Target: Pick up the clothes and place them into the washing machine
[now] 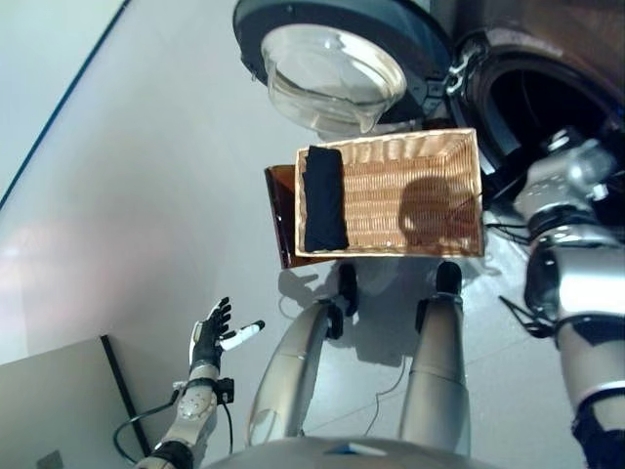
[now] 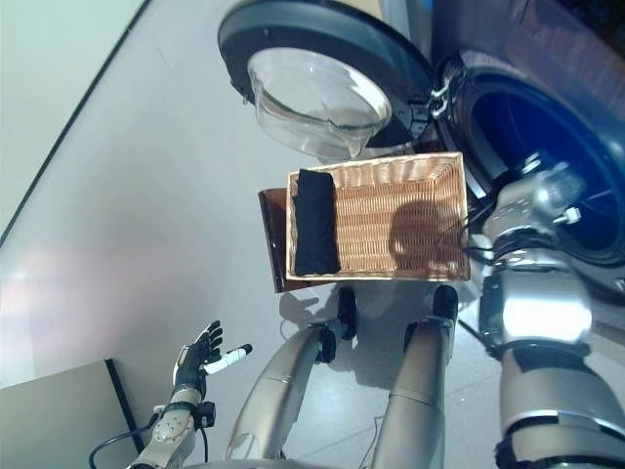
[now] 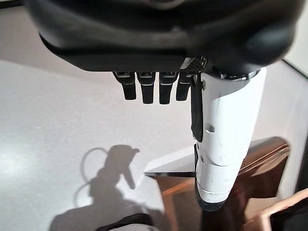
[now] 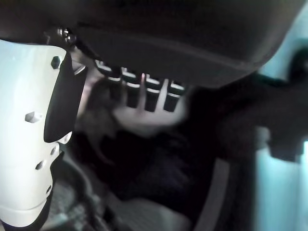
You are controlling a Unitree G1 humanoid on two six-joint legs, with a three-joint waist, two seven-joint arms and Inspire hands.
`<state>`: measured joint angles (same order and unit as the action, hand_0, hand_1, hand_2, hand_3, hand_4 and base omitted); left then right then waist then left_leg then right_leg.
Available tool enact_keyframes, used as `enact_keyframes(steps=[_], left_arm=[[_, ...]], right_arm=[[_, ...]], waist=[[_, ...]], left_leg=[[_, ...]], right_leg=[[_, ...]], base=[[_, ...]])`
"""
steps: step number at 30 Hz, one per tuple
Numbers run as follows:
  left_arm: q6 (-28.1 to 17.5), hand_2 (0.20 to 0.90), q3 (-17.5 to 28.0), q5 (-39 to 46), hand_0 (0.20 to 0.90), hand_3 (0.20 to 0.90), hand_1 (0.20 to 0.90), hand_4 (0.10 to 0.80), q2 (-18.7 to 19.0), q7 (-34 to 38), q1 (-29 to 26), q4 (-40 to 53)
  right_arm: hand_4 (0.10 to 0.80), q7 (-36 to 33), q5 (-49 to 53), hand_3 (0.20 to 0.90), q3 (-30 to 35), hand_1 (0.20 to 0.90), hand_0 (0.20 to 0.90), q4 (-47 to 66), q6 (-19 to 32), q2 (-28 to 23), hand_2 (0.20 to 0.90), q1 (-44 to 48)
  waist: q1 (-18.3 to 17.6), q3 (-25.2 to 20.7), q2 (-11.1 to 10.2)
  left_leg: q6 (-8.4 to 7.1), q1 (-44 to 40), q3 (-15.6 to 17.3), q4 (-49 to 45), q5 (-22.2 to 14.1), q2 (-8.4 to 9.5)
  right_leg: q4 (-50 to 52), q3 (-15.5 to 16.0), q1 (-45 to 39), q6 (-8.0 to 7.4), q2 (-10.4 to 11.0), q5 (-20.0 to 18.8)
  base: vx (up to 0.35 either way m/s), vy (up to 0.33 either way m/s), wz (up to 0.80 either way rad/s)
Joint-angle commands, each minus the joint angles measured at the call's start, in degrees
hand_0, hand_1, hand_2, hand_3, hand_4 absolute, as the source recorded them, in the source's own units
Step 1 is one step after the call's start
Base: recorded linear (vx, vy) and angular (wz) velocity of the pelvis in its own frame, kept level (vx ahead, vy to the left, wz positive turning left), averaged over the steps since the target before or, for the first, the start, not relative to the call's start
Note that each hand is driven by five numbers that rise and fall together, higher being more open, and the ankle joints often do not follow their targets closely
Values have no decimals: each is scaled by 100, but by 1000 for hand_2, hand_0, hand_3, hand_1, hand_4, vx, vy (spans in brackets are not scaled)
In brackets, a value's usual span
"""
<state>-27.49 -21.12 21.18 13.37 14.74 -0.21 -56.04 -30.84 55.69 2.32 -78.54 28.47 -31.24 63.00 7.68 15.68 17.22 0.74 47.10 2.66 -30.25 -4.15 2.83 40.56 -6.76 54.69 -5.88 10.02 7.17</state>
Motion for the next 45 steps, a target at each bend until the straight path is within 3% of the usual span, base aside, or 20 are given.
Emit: enact_keyframes(steps=[1, 10, 13, 24, 29, 37, 45], left_arm=[[-84, 900, 233, 78, 900, 900, 900, 800, 481, 113, 67, -341], [41, 900, 418, -45, 900, 900, 900, 800, 434, 34, 20, -612], [59, 900, 433, -76, 900, 900, 900, 800, 411, -5, 74, -628], [234, 900, 672, -228, 900, 900, 900, 800, 102, -102, 8, -1296], [305, 900, 859, -554, 900, 900, 900, 800, 104, 0, -52, -1679], [514, 900, 1019, -983, 900, 900, 900, 800, 11, -11, -33, -2232], [649, 900, 1048, -1235, 900, 900, 900, 800, 8, -272, 50, -2235]], right_arm=[[800, 345, 155, 900, 48, 900, 900, 525, 556, -187, 900, -266], [800, 828, 365, 900, 79, 900, 900, 975, 525, 1100, 900, -1510], [800, 921, 356, 900, 68, 900, 900, 1058, 497, 1321, 900, -1812], [800, 1597, -32, 900, -406, 900, 900, 1276, 23, 2309, 900, -3859], [800, 1373, -1964, 900, -1091, 900, 900, 1162, -546, 2278, 900, -4640], [800, 1568, -3192, 900, -972, 900, 900, 504, -1126, 2260, 900, -5516], [800, 1684, -3492, 900, -709, 900, 900, 205, -1266, 2113, 900, -5904]], waist=[[109, -200, 30], [116, -169, -368], [109, -172, -472], [-6, -453, -1180], [-94, -760, -1475], [-120, -1490, -1682], [-215, -1650, -1842]], left_leg=[[-125, 2, 101, 464, 156, 144], [-107, -613, -52, 955, 325, 185], [-105, -806, -97, 1082, 364, 182], [-106, -2240, -283, 2095, 545, 92], [-128, -2849, -294, 2482, 600, 43], [-105, -3800, -261, 3022, 517, 82], [102, -4268, -447, 2465, 30, 265]], right_leg=[[-601, 297, -464, 502, -202, -103], [-1218, 583, -1298, 412, -117, -256], [-1389, 648, -1545, 393, -104, -288], [-2510, 1026, -3009, 197, -46, -580], [-3104, 1110, -3660, 87, -29, -837], [-3785, 1206, -4573, -144, 179, -1106], [-3010, 1205, -4985, -144, 238, -944]], base=[[-88, 13, 3], [28, -13, 6], [53, -22, 3], [107, -25, 1], [131, -35, -2], [155, 10, -5], [80, 52, 13]])
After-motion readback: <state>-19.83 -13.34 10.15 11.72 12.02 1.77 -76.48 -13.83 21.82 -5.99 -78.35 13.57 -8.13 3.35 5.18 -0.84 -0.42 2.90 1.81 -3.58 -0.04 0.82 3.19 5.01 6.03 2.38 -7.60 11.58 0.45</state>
